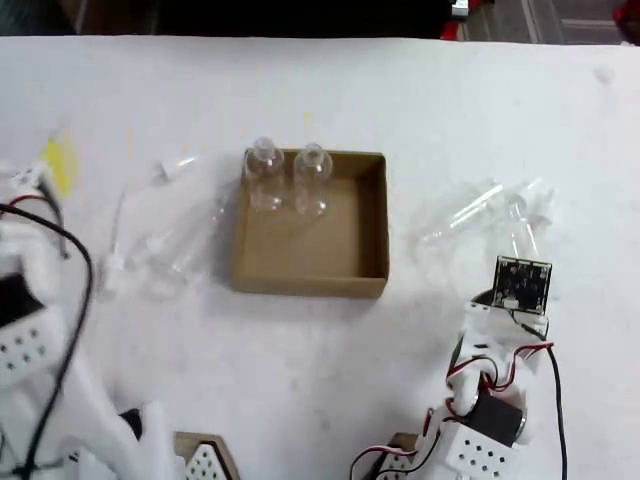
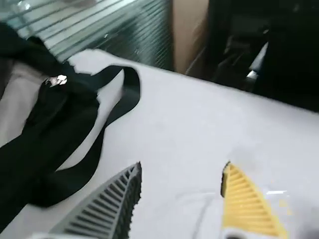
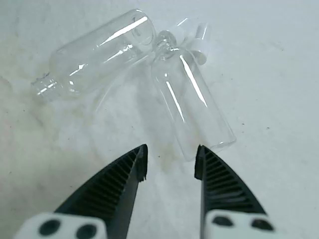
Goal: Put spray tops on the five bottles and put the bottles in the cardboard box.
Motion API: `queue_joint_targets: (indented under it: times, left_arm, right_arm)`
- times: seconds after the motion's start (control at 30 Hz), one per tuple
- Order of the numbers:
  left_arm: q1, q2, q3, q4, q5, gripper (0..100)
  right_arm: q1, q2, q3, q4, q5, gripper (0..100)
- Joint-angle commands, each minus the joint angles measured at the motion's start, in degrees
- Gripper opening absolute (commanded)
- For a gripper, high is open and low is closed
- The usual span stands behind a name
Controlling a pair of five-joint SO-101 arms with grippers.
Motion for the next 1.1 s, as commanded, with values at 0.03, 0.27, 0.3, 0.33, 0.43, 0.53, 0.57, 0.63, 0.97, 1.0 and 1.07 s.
queue_joint_targets:
  times: [0.03, 0.27, 0.3, 0.33, 0.43, 0.53, 0.57, 0.63, 0.97, 1.0, 1.07]
  left_arm:
    - [-7.60, 11.12, -2.64, 2.55, -11.87, 24]
    - [1.71, 17.71, -3.25, 17.23, -24.44, 24]
    - [4.09, 17.98, -4.13, 19.34, -25.05, 24]
    - [6.55, 17.98, -5.19, 21.54, -25.23, 24]
    - [14.55, 17.98, -8.79, 25.41, -25.23, 24]
    - [20.97, 18.77, -8.35, 24.35, -25.14, 24]
    - [22.29, 19.91, -7.56, 22.24, -25.14, 24]
    - [22.73, 23.43, -6.95, 17.32, -25.05, 24]
    - [23.16, 47.69, -29.10, 31.47, -16.18, 24]
    - [23.16, 50.33, -32.09, 32.88, -16.35, 24]
    - [23.16, 55.43, -37.10, 33.32, -16.26, 24]
  right_arm:
    - [-0.57, -0.04, 0.53, 0.31, 0.18, 14.1]
    - [-0.66, -0.04, 0.53, 0.31, 0.18, 14.1]
    - [-0.66, -0.04, 0.53, 0.31, 0.18, 14.1]
    - [-0.66, -0.04, 0.53, 0.31, 0.18, 14.1]
    - [-0.57, -0.04, 0.53, 0.31, 0.18, 14.1]
    - [-0.48, -0.04, 0.53, 0.31, 0.18, 14.1]
    - [-0.48, -0.04, 0.53, 0.31, 0.18, 14.1]
    - [-0.48, -0.04, 0.53, 0.31, 0.18, 14.1]
    - [-0.40, -0.04, 0.53, 0.31, 0.18, 14.1]
    - [-0.31, -0.04, 0.53, 0.31, 0.18, 14.1]
    - [-0.31, -0.04, 0.53, 0.31, 0.18, 14.1]
